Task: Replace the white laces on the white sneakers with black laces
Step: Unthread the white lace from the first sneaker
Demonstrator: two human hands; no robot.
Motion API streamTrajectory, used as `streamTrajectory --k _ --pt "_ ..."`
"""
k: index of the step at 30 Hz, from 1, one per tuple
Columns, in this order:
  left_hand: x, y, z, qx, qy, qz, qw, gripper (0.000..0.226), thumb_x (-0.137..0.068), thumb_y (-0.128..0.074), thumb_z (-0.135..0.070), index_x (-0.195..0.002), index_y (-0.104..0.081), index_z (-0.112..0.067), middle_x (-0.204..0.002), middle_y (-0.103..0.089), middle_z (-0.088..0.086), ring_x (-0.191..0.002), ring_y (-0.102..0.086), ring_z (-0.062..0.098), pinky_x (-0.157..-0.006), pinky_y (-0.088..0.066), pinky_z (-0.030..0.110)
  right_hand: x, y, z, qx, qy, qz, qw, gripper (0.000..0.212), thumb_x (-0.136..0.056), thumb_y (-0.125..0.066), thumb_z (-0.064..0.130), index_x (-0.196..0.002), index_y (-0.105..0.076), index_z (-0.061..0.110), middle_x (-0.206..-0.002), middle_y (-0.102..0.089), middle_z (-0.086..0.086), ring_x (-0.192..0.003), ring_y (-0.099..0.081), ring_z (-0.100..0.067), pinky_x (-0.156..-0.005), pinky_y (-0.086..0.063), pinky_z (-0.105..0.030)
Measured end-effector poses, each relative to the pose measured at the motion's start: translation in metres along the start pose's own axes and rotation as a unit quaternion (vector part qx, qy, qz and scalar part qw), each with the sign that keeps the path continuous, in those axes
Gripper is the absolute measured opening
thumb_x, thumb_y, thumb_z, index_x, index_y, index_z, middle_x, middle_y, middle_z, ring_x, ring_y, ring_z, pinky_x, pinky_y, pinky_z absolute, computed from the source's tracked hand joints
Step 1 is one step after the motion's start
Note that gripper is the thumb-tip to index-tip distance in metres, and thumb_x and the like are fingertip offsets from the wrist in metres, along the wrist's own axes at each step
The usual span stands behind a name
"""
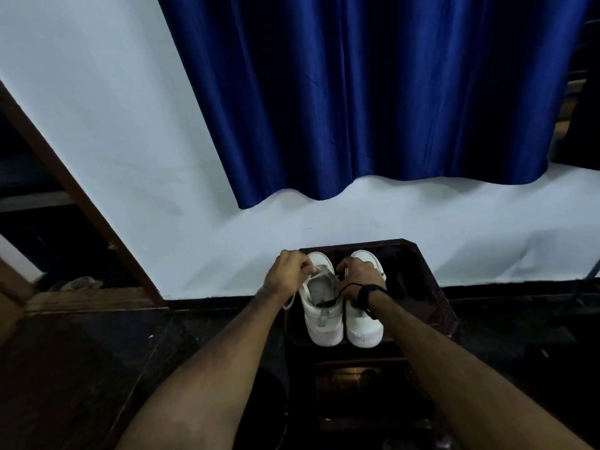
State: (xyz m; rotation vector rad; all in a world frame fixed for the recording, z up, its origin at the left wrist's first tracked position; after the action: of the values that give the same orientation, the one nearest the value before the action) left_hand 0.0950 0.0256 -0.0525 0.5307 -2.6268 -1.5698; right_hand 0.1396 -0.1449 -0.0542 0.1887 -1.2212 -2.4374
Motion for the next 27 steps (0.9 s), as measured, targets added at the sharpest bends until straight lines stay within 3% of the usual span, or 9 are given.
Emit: streamTrajectory --k 6,10,13,15,17,19,21,24,27 --pt "-0.006 0.024 -0.007 -0.124 -0.057 0.052 0.989 0.018 -0.091 -0.066 -0.030 -0.093 -0.076 -0.015 -0.093 -0.070 0.005 -0.086 -0.065 0.022 -0.074 -0.053 0.035 0.003 -0.001 0.002 0.002 -0.008 -0.007 1.000 0.028 -0.077 -0.065 0.025 -0.106 -0.065 0.028 -0.108 -0.066 -0.006 -0.103 -0.061 -0.025 -0.079 -0.044 -0.028" --pt "-0.003 0.054 -0.001 -0.121 -0.005 -0.119 0.985 0.016 -0.093 -0.059 -0.014 -0.092 -0.073 -0.007 -0.095 -0.071 0.011 -0.087 -0.067 0.029 -0.078 -0.055 0.040 0.003 0.000 0.000 -0.001 -0.012 -0.014 1.000 0.026 -0.080 -0.065 0.026 -0.106 -0.066 0.025 -0.107 -0.067 -0.006 -0.105 -0.061 -0.025 -0.077 -0.039 -0.026" --pt "0.006 0.074 0.019 -0.053 0.142 -0.199 0.968 0.022 -0.091 -0.061 -0.013 -0.111 -0.070 -0.009 -0.112 -0.067 0.012 -0.101 -0.064 0.033 -0.083 -0.054 0.040 0.004 0.000 -0.001 0.005 -0.009 -0.017 1.000 0.024 -0.082 -0.064 0.027 -0.106 -0.065 0.025 -0.106 -0.067 -0.005 -0.105 -0.061 -0.025 -0.078 -0.038 -0.028" --pt "0.014 0.069 0.029 -0.038 0.218 -0.176 0.959 0.044 -0.089 -0.065 -0.024 -0.129 -0.055 -0.009 -0.128 -0.054 0.013 -0.115 -0.056 0.034 -0.087 -0.050 0.044 0.006 -0.001 0.005 0.026 0.011 -0.019 0.999 0.027 -0.082 -0.062 0.028 -0.109 -0.060 0.027 -0.109 -0.066 -0.006 -0.103 -0.061 -0.027 -0.079 -0.045 -0.031" --pt "0.017 0.053 0.036 0.023 0.248 -0.148 0.957 0.052 -0.086 -0.069 -0.034 -0.129 -0.054 -0.010 -0.128 -0.055 0.013 -0.118 -0.055 0.033 -0.092 -0.049 0.043 0.006 -0.002 0.016 0.066 0.060 -0.028 0.996 0.037 -0.082 -0.061 0.022 -0.117 -0.056 0.027 -0.119 -0.058 -0.005 -0.104 -0.060 -0.028 -0.078 -0.049 -0.034" --pt "0.020 0.031 0.033 0.150 0.240 -0.099 0.954 0.035 -0.082 -0.074 -0.040 -0.105 -0.070 -0.013 -0.104 -0.071 0.008 -0.103 -0.066 0.025 -0.089 -0.053 0.034 0.005 -0.002 0.030 0.101 0.132 -0.031 0.986 0.045 -0.080 -0.062 0.015 -0.124 -0.057 0.026 -0.128 -0.048 -0.003 -0.110 -0.058 -0.027 -0.080 -0.048 -0.035" --pt "0.027 0.012 0.021 0.178 0.195 -0.038 0.964 0.025 -0.079 -0.076 -0.038 -0.084 -0.077 -0.013 -0.076 -0.072 0.001 -0.080 -0.068 0.017 -0.075 -0.053 0.025 0.004 -0.004 0.044 0.138 0.195 -0.024 0.971 0.037 -0.079 -0.064 0.020 -0.116 -0.064 0.025 -0.123 -0.055 -0.004 -0.111 -0.058 -0.026 -0.082 -0.049 -0.035" --pt "0.034 0.000 0.013 0.152 0.149 -0.034 0.977 0.013 -0.082 -0.071 -0.026 -0.088 -0.080 -0.018 -0.079 -0.076 0.000 -0.085 -0.071 0.015 -0.078 -0.055 0.025 0.001 -0.006 0.057 0.194 0.220 -0.002 0.956 0.023 -0.083 -0.059 0.032 -0.099 -0.070 0.020 -0.106 -0.065 -0.011 -0.100 -0.063 -0.032 -0.076 -0.049 -0.035" --pt "0.035 -0.003 0.014 0.146 0.134 -0.041 0.979 0.014 -0.083 -0.072 -0.029 -0.090 -0.080 -0.020 -0.085 -0.077 -0.001 -0.089 -0.070 0.012 -0.078 -0.055 0.025 -0.008 -0.004 0.062 0.200 0.224 0.002 0.954 0.020 -0.085 -0.060 0.023 -0.100 -0.069 0.015 -0.106 -0.066 -0.014 -0.099 -0.062 -0.036 -0.077 -0.048 -0.036"
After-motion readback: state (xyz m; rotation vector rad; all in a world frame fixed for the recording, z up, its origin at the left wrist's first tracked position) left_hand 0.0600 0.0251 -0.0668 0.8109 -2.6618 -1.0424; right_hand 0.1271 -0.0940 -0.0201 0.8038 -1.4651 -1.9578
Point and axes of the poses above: each hand's wrist, its own x-axis away from the middle knuckle, its own y-axis out of the back of the hand, z = x × y, the point moved 4 cm from there along -x, towards the middle knuckle
